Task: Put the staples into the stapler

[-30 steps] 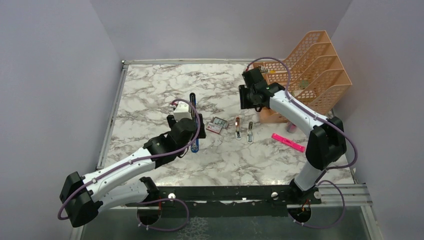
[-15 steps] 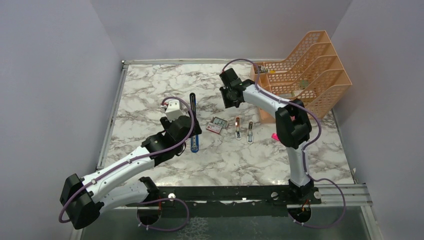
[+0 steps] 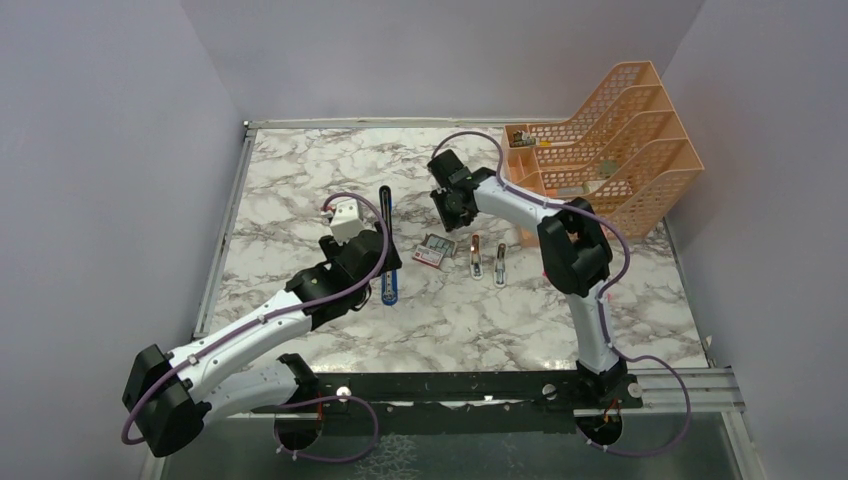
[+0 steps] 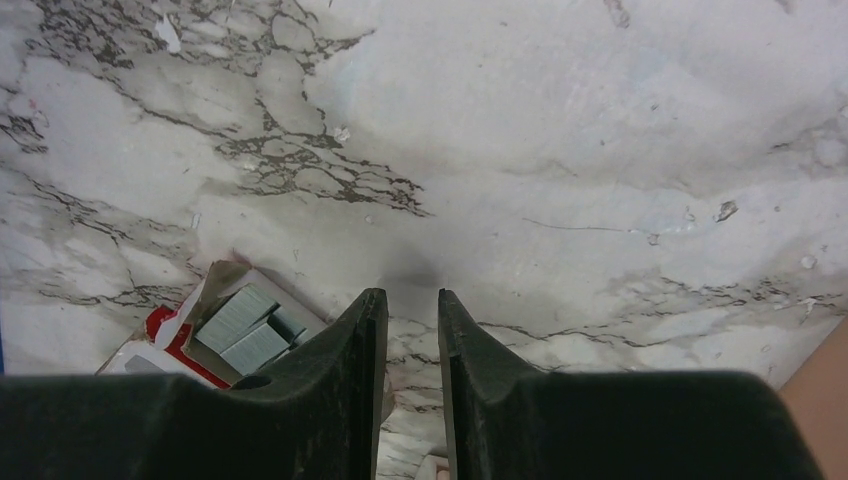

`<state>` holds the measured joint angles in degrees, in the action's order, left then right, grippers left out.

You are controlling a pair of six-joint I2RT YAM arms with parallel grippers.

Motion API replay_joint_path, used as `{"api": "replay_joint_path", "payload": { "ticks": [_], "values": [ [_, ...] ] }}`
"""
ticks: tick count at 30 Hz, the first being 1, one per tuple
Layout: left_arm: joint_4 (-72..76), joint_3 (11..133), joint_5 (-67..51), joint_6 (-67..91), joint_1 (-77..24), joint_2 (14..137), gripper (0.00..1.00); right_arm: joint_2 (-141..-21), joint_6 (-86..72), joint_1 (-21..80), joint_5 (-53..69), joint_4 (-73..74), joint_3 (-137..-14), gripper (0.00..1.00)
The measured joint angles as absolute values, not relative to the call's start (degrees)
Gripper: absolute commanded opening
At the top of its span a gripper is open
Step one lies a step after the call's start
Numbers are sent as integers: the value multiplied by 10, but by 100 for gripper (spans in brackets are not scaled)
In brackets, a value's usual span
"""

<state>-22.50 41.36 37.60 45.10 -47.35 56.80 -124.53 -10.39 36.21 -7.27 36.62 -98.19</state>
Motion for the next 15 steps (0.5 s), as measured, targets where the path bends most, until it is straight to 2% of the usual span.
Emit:
{"api": "replay_joint_path", "payload": {
  "ticks": [15],
  "values": [
    [-228,412,364,447,-465,581,86,-1207,-97,381,-8,374,-905,31]
  ]
}}
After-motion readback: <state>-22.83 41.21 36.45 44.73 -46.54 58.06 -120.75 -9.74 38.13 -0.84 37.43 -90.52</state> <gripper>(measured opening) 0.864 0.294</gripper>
